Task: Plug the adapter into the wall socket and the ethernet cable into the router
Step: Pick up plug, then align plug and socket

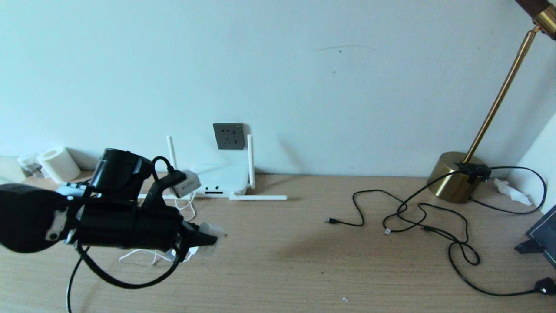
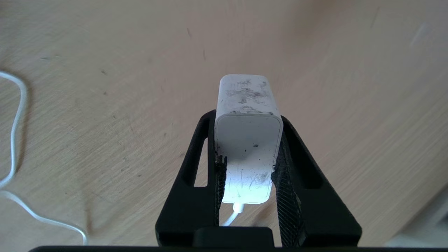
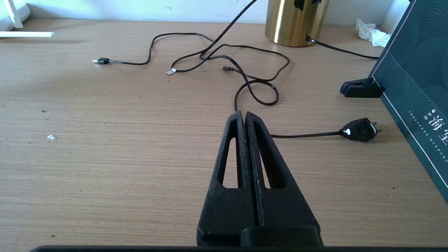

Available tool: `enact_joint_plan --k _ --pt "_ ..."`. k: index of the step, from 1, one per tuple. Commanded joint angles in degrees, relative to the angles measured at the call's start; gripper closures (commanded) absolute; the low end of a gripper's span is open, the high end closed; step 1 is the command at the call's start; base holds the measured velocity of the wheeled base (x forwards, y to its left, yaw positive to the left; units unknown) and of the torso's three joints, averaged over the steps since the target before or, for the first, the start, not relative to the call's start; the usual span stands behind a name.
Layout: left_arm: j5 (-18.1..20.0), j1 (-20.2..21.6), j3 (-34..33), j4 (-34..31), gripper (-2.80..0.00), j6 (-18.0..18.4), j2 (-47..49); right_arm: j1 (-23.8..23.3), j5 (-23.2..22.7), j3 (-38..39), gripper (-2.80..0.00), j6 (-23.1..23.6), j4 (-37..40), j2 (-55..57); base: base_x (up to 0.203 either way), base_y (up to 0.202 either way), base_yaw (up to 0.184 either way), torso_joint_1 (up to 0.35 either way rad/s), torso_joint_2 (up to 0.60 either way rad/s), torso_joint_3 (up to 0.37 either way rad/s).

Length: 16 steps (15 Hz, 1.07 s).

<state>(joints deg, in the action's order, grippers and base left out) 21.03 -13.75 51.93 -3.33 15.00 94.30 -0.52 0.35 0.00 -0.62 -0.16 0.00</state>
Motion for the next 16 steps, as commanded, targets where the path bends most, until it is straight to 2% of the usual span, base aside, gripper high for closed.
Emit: enact_joint_plan --k 1,2,4,5,7,9,12,13,16 --pt "-0.18 -0.26 1.89 0.08 0.00 -4.80 -1.75 0.00 0.00 0.00 0.00 0.01 -0.02 0.09 0.000 0.000 0.000 0.000 0.00 0.000" --pt "-0.60 -0.74 2.72 0.02 0.00 -7.27 -1.86 0.00 0.00 0.00 0.00 0.01 -0.02 0.09 0.000 0.000 0.000 0.000 0.00 0.000" --pt "-1.23 -3.62 4.01 -0.03 0.00 -15.55 -2.87 0.00 0.00 0.00 0.00 0.01 -0.02 0.09 0.000 0.000 0.000 0.000 0.00 0.000" --pt "-2.91 -5.56 4.38 0.04 0.00 -19.09 -3.49 0.00 0.00 0.00 0.00 0.01 -0.02 0.09 0.000 0.000 0.000 0.000 0.00 0.000" --pt "-9.94 -8.68 4.57 0.59 0.00 -23.04 -3.02 0.00 0.00 0.00 0.00 0.01 -0.02 0.09 0.000 0.000 0.000 0.000 0.00 0.000" --pt "-16.81 -10.13 4.31 6.92 0.00 -23.73 -0.06 0.00 0.00 0.00 0.00 0.01 -0.02 0.09 0.000 0.000 0.000 0.000 0.00 0.000" --pt "-27.25 -10.22 3.69 23.40 0.00 -23.76 6.88 0.00 0.00 0.00 0.00 0.01 -0.02 0.09 0.000 0.000 0.000 0.000 0.00 0.000" --pt "-28.69 -10.01 3.24 29.43 0.00 -23.76 8.79 0.00 0.00 0.00 0.00 0.01 -0.02 0.09 0.000 0.000 0.000 0.000 0.00 0.000" --pt "-30.97 -6.78 2.91 41.46 0.00 -23.51 13.62 0.00 0.00 0.00 0.00 0.01 -0.02 0.09 0.000 0.000 0.000 0.000 0.00 0.000"
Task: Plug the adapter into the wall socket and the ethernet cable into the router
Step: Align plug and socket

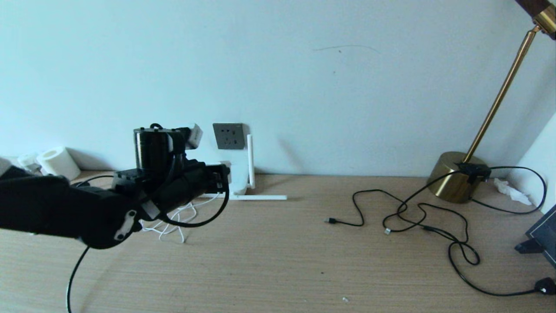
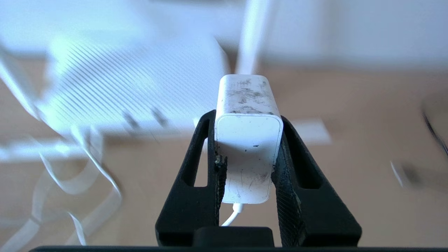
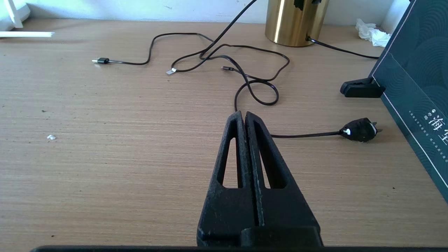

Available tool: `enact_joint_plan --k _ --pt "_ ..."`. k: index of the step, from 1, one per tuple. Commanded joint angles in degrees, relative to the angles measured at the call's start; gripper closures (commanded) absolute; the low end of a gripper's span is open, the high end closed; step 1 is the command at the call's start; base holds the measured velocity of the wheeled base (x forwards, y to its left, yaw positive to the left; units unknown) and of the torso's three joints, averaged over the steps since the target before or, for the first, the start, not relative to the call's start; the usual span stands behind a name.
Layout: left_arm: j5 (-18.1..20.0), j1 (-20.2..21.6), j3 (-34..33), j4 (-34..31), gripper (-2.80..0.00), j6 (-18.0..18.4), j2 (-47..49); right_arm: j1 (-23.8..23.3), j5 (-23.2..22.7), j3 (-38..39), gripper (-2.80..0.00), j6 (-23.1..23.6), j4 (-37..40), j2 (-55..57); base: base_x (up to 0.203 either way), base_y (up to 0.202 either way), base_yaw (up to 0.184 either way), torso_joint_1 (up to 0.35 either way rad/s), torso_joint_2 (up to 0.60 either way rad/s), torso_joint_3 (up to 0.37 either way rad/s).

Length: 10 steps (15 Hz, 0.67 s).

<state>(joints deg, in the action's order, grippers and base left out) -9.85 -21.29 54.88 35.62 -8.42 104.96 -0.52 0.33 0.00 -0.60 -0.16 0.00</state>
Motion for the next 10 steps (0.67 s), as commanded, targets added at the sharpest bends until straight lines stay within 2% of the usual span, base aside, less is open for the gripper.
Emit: enact_joint_plan --k 1,6,7,10 --pt "-0.42 1.93 -0.04 6.58 0.00 0.07 4.39 0.00 0.02 0.00 0.00 -0.02 -0.02 0.09 0.000 0.000 0.000 0.000 0.00 0.000" --pt "-0.66 5.90 -0.89 29.98 0.00 5.74 14.98 0.00 0.02 0.00 0.00 -0.02 -0.02 0.09 0.000 0.000 0.000 0.000 0.00 0.000" --pt "-0.68 6.08 -0.49 35.56 0.00 7.52 17.62 0.00 0.02 0.00 0.00 -0.02 -0.02 0.00 0.000 0.000 0.000 0.000 0.00 0.000" --pt "-0.89 5.87 1.61 47.88 0.00 16.04 23.76 0.00 0.02 0.00 0.00 -0.02 -0.02 0.09 0.000 0.000 0.000 0.000 0.00 0.000"
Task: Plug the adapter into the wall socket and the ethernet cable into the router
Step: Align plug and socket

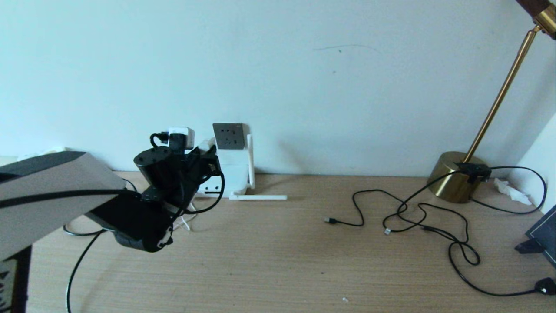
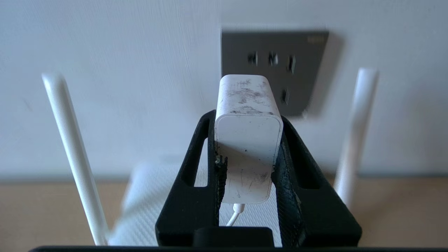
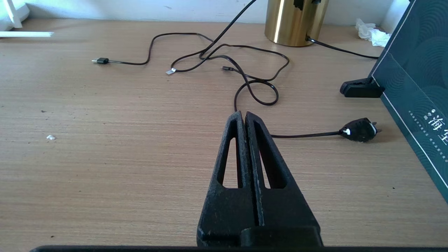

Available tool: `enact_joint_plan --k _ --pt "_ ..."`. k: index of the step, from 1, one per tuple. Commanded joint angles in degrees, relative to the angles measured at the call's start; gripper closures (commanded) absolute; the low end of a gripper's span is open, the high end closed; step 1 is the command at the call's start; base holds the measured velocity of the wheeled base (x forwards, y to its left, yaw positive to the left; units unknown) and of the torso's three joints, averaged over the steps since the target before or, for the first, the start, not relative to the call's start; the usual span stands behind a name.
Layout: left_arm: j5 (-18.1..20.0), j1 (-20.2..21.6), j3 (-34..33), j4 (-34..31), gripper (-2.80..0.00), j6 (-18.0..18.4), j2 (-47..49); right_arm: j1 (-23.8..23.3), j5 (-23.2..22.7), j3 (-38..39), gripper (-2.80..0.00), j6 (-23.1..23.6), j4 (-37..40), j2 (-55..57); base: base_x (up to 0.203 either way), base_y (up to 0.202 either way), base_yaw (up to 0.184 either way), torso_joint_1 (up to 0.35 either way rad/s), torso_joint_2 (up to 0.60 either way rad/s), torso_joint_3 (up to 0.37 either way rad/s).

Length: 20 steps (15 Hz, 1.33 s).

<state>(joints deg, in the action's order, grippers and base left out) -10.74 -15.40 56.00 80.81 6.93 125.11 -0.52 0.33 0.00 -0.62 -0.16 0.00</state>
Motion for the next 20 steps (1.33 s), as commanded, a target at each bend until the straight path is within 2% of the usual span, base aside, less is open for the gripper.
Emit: enact_joint_plan --k 1,5,8,14,20 --pt "-0.34 -0.64 0.80 5.31 0.00 2.28 4.33 0.00 0.02 0.00 0.00 0.01 -0.02 0.09 0.000 0.000 0.000 0.000 0.00 0.000" --pt "-3.63 -2.64 0.69 6.86 0.00 2.91 3.94 0.00 0.02 0.00 0.00 0.01 -0.02 0.09 0.000 0.000 0.000 0.000 0.00 0.000" --pt "-3.81 -3.37 1.16 6.86 0.00 2.91 4.09 0.00 0.02 0.00 0.00 0.01 0.07 0.09 0.000 0.000 0.000 0.000 0.00 0.000" --pt "-3.94 -2.98 6.67 6.61 0.00 2.81 6.56 0.00 0.02 0.00 0.00 0.01 -0.02 0.09 0.000 0.000 0.000 0.000 0.00 0.000" --pt "-3.76 -2.62 10.00 3.19 0.00 2.30 7.43 0.00 0.02 0.00 0.00 0.01 -0.02 0.09 0.000 0.000 0.000 0.000 0.00 0.000"
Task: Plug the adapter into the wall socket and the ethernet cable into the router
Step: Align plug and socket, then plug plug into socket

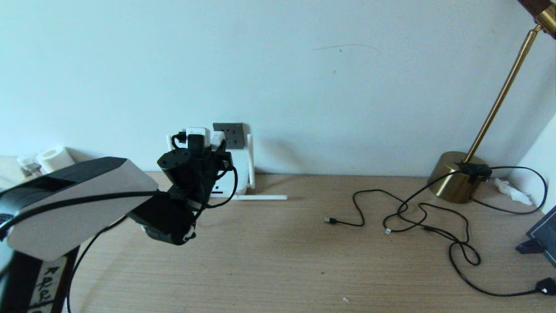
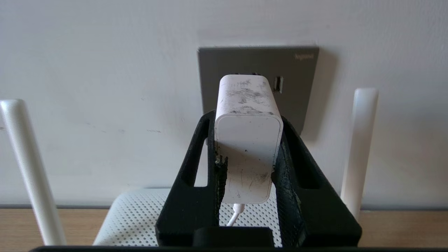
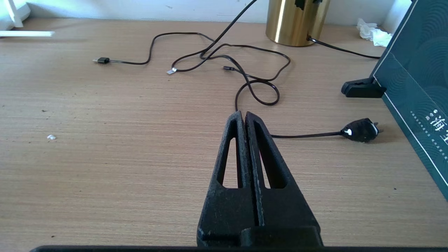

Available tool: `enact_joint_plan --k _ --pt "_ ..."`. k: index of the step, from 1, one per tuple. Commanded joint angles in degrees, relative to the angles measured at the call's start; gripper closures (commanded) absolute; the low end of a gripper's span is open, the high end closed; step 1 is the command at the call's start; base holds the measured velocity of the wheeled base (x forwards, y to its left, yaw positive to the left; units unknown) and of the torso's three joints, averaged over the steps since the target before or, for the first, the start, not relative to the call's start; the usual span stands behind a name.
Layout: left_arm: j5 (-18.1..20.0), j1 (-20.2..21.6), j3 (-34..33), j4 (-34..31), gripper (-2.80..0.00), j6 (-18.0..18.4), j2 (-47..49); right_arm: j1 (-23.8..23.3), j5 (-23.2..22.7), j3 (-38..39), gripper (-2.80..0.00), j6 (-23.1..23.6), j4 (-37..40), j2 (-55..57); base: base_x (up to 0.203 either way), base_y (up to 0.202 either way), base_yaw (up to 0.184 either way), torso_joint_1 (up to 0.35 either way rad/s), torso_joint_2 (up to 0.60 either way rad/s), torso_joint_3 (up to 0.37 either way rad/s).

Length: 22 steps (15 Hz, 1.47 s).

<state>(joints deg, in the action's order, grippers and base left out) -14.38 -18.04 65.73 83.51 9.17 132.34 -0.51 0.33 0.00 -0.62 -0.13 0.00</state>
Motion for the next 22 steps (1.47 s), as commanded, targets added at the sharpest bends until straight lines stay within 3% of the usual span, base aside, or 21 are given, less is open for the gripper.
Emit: enact_joint_plan --k 1,8,22 --pt "-0.04 0.02 0.47 -0.18 0.00 0.00 0.18 -0.02 0.02 0.00 0.00 0.01 -0.04 0.09 0.000 0.000 0.000 0.000 0.00 0.000" --pt "-0.09 0.02 5.10 -3.08 0.00 -0.99 2.16 -0.02 0.02 0.00 0.00 0.01 -0.04 0.09 0.000 0.000 0.000 0.000 0.00 0.000" --pt "-0.03 1.15 7.66 -5.29 0.00 -0.99 3.10 -0.02 0.02 0.00 0.00 0.01 -0.04 0.09 0.000 0.000 0.000 0.000 0.00 0.000"
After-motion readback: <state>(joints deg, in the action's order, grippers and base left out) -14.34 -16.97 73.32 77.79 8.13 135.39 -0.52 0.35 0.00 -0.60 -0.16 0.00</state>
